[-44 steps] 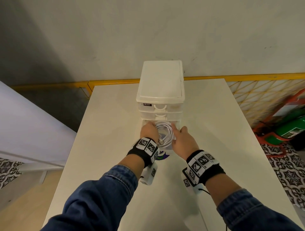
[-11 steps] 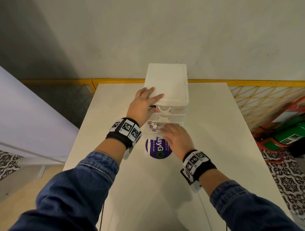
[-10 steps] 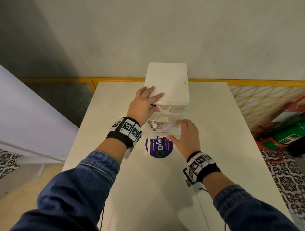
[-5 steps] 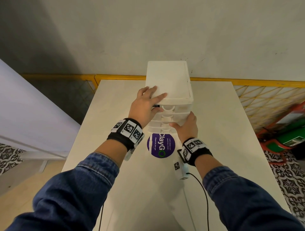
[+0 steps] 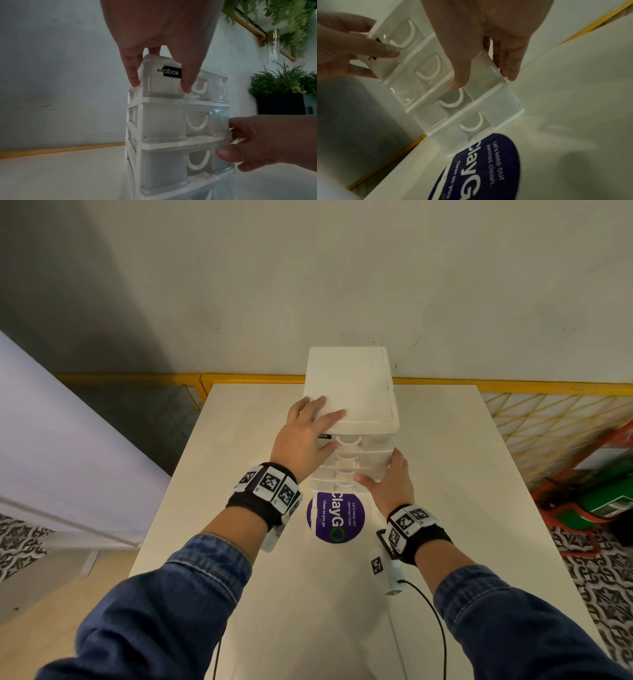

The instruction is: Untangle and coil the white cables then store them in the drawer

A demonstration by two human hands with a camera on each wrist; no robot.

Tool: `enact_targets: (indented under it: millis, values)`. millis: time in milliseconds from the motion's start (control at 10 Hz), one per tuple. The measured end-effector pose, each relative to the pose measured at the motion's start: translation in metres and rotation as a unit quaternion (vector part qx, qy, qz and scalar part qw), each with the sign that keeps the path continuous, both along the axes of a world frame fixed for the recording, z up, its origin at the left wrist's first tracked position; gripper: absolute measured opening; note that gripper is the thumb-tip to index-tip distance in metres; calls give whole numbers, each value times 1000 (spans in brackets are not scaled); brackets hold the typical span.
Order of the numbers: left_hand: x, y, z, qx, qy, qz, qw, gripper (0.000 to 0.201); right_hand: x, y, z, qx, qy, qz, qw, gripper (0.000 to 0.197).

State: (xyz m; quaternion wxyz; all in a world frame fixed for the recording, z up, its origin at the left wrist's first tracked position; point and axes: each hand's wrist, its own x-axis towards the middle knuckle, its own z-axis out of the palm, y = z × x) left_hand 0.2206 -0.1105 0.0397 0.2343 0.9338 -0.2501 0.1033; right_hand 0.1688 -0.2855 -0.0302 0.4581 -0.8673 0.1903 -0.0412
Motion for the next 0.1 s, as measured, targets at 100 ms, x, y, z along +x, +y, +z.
enact_targets:
  millis: [100]
  values:
    - [-4, -1, -2, 25, -2, 5, 1000, 67, -18, -10, -5, -26, 37, 34, 998, 96]
